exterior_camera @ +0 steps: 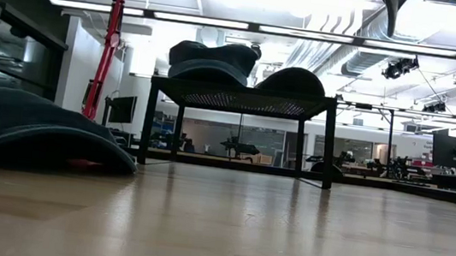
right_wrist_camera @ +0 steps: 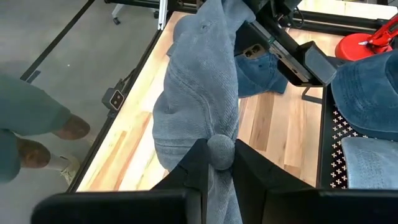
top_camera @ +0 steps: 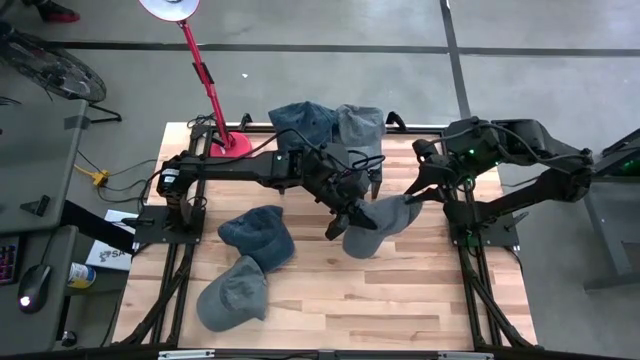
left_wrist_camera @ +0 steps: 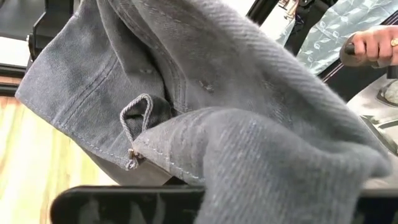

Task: Pick & Place hat
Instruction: Stack the top gray cap on top of the gray cap on the shelf

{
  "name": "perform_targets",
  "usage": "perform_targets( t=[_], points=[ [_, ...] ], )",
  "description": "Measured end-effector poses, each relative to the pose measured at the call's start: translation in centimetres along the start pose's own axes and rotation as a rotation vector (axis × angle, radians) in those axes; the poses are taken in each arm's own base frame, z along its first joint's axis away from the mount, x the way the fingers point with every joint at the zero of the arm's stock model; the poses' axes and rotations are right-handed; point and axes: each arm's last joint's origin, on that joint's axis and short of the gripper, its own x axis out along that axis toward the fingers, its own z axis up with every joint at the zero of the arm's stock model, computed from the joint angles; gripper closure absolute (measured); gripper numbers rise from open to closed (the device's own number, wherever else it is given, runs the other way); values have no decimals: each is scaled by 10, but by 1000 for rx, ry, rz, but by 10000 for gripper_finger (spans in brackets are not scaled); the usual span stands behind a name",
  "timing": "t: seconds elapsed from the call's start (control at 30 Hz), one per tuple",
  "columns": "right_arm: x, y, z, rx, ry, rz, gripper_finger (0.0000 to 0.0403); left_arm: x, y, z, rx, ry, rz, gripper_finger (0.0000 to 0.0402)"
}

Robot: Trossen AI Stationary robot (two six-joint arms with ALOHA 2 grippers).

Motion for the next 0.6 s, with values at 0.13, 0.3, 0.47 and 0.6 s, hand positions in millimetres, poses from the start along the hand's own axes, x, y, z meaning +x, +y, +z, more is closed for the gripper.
perform_targets(
  t=[0.13,0.3,0.47,0.6],
  points=[
    [0,-1,0,17,3,-23,362,0,1,0,12,-6,19,375],
    [0,-1,0,19,2,-24,362,0,2,1,65,-16,61,317],
    [0,-1,0,28,-2,-33,362,-5,3,2,88,-26,121,257],
    [0,-1,2,25,-15,-42,362,-20,-2,6,107,-25,225,234]
  ],
)
